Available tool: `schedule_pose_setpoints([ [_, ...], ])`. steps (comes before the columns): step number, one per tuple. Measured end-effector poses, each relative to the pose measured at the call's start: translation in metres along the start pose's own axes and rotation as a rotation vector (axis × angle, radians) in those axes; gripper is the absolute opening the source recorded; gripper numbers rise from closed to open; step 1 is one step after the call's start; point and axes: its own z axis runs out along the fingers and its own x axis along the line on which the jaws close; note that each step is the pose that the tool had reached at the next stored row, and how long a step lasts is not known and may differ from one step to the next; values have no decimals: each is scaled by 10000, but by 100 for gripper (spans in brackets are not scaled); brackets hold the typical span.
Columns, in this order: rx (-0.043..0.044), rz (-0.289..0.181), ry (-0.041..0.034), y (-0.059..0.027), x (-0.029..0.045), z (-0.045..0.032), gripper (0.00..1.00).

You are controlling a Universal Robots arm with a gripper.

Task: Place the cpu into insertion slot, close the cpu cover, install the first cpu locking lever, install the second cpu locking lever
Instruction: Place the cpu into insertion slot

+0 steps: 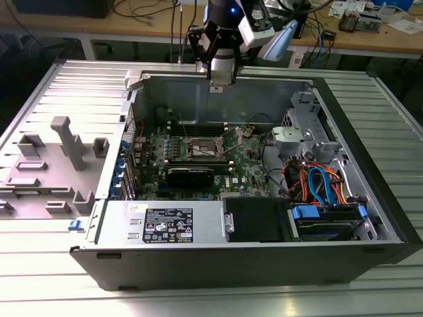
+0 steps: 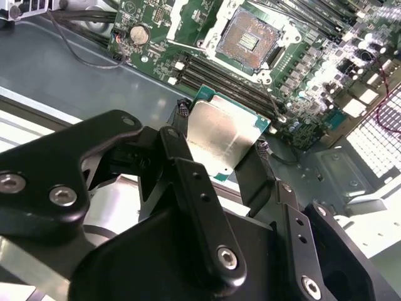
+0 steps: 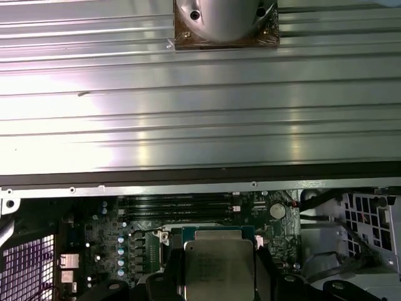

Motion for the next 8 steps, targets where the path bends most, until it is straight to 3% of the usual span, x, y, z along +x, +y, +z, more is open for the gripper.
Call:
schedule_pose_setpoints([
  [8, -7, 327, -30, -2, 0, 2, 55],
])
